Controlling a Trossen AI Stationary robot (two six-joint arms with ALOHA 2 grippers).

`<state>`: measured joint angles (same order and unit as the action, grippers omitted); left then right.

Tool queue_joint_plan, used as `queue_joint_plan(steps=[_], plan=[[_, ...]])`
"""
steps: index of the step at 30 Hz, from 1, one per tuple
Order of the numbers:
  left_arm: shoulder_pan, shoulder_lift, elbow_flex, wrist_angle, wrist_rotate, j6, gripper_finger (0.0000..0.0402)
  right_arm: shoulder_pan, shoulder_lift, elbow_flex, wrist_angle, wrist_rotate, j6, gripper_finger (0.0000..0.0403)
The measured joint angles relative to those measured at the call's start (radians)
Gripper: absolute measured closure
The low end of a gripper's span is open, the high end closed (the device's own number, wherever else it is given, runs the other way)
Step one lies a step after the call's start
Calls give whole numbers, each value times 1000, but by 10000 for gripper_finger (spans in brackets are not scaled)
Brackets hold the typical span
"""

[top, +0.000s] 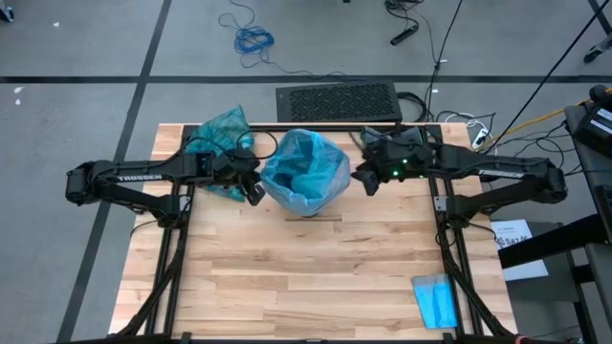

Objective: Place trash/remove bag and relplace

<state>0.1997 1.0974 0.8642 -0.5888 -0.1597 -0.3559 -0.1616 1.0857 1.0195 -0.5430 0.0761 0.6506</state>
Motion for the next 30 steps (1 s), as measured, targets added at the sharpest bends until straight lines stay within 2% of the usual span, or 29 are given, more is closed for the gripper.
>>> queue_joint_plan(steps=[4,7,10,14,15,20,26,30], plan=[[0,0,0,0,0,3,402,0,-32,0,10,1,15,224],[0,0,3,3,40,-2,402,0,-34,0,106,5,-1,226],[-2,-19,27,-1,59,-2,402,0,-4,0,206,8,-27,270],[-4,-66,64,7,58,6,402,0,61,16,274,6,-93,374],[-4,-75,70,5,58,15,401,0,82,33,282,3,-113,388],[-3,-111,78,1,50,52,402,0,215,205,236,1,-229,401],[-4,-84,78,-81,43,64,402,-17,437,488,-39,-16,-380,403],[-4,-48,78,-184,25,35,402,-17,563,601,-107,-73,-437,403]])
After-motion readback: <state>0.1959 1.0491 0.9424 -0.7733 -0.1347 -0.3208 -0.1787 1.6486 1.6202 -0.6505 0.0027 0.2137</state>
